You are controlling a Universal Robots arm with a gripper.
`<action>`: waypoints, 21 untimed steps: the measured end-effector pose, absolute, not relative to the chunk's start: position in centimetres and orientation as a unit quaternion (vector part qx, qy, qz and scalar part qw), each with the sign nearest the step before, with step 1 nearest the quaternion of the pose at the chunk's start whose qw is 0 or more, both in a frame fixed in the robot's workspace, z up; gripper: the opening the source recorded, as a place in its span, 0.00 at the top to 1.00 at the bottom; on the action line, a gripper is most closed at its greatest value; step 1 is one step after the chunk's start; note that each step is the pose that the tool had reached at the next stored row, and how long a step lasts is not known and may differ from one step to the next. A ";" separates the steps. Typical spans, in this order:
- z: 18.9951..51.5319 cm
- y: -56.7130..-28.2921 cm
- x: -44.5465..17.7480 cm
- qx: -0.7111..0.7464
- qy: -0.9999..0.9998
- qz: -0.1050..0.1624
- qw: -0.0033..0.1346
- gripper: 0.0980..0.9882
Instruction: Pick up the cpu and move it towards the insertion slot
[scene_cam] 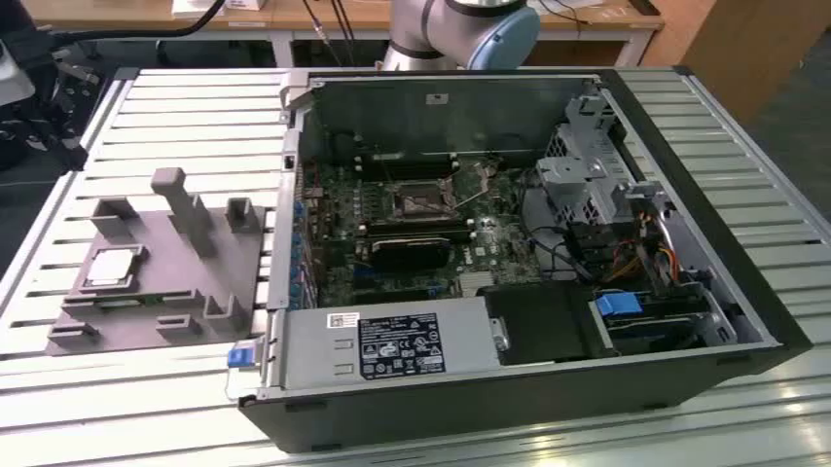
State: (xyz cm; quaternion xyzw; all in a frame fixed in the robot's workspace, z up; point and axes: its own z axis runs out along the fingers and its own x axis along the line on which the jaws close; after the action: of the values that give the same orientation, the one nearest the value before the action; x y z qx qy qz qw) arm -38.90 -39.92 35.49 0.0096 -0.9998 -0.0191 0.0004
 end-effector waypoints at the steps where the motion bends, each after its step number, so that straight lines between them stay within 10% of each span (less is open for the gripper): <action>1: 35.5 -39.9 -38.9 0.010 -1.000 -0.019 0.000 1.00; 21: 34.2 -39.9 -39.0 0.010 -1.000 -0.019 0.000 1.00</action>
State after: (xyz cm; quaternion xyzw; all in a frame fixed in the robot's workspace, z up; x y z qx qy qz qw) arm -39.03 -39.92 34.20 0.0096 -0.9998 -0.0191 -0.0001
